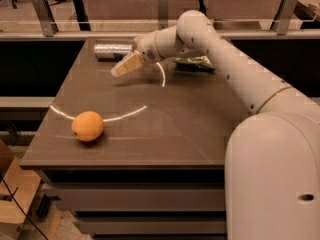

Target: Pick redbull can

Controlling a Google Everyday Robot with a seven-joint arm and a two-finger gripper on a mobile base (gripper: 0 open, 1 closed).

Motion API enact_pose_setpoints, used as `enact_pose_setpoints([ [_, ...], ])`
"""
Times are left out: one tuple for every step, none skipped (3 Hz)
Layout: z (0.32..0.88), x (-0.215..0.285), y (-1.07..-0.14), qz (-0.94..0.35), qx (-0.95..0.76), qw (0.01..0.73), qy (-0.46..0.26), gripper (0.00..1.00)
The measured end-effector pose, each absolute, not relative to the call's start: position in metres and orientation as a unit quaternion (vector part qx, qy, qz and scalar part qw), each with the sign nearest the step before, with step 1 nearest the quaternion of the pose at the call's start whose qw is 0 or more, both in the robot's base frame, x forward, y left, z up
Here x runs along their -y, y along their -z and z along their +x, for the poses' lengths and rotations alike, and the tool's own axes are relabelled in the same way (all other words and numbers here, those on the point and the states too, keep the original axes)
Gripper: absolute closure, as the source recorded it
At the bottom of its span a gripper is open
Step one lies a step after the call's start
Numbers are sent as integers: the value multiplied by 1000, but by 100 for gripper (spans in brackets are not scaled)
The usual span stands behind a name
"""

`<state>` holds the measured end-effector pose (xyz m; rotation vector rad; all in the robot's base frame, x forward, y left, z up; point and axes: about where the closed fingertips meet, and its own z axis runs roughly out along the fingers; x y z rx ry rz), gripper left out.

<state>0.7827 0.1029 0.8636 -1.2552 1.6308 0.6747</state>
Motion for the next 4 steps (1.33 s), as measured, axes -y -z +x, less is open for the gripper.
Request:
enact_pose_setpoints([
  [796, -121, -856, -516, -660, 467, -285, 0],
  [810, -128, -856, -518, -656, 471, -283, 0],
  [821, -125, -854, -511, -659, 475, -281, 18],
  [826, -121, -853, -505, -662, 478, -280, 42],
])
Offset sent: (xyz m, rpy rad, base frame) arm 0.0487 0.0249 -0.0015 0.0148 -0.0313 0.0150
